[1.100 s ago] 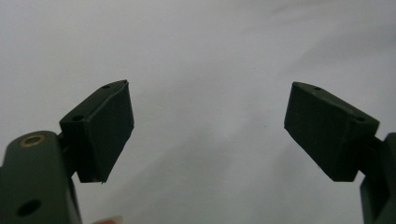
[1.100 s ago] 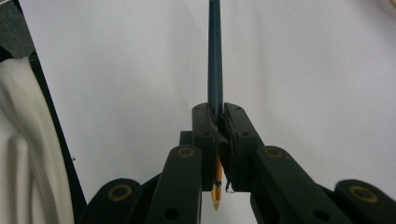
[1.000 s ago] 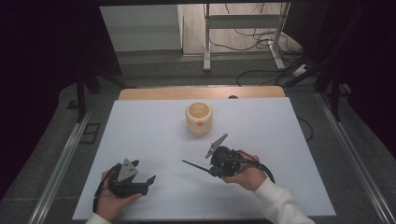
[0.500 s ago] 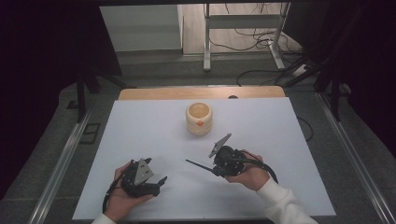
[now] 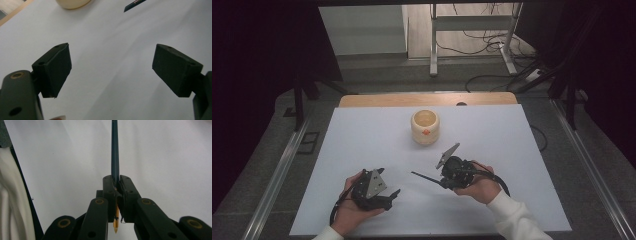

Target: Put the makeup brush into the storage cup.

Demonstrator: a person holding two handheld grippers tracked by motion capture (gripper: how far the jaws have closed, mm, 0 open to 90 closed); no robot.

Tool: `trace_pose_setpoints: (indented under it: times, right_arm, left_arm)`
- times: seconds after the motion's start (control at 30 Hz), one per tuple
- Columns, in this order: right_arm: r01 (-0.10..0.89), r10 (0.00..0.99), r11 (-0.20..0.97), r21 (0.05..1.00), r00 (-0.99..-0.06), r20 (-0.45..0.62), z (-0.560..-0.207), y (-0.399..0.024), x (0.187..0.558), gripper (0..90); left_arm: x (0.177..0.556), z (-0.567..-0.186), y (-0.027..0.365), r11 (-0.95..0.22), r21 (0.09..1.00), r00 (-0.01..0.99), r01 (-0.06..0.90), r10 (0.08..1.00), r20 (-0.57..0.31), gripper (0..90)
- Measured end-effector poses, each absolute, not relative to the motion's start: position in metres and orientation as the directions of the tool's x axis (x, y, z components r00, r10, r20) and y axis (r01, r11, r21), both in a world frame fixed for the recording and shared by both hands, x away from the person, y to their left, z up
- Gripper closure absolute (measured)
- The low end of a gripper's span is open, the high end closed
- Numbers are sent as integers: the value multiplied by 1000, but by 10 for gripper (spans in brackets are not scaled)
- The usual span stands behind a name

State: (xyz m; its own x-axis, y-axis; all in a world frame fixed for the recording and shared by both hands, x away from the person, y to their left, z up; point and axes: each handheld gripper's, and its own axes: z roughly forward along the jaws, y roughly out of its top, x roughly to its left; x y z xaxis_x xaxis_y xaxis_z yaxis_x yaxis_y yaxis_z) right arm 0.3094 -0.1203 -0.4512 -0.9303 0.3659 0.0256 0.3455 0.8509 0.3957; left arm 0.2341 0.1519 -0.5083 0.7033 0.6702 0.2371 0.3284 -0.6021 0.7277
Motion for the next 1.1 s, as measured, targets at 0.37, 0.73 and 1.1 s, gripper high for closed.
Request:
trace_pose_setpoints:
  times: [0.37,0.73,1.1]
  right_arm:
    - [346,362,853,391,-931,35,-453,-121,311,847]
    - [343,360,852,394,-932,33,-452,-121,311,847]
    - [340,354,859,382,-935,37,-453,-120,312,847]
  left_arm:
    - [240,-502,133,-633,718,736,288,626,257,165]
    - [244,-499,109,-682,693,794,232,545,270,164]
    - [250,-498,97,-702,679,806,214,520,284,164]
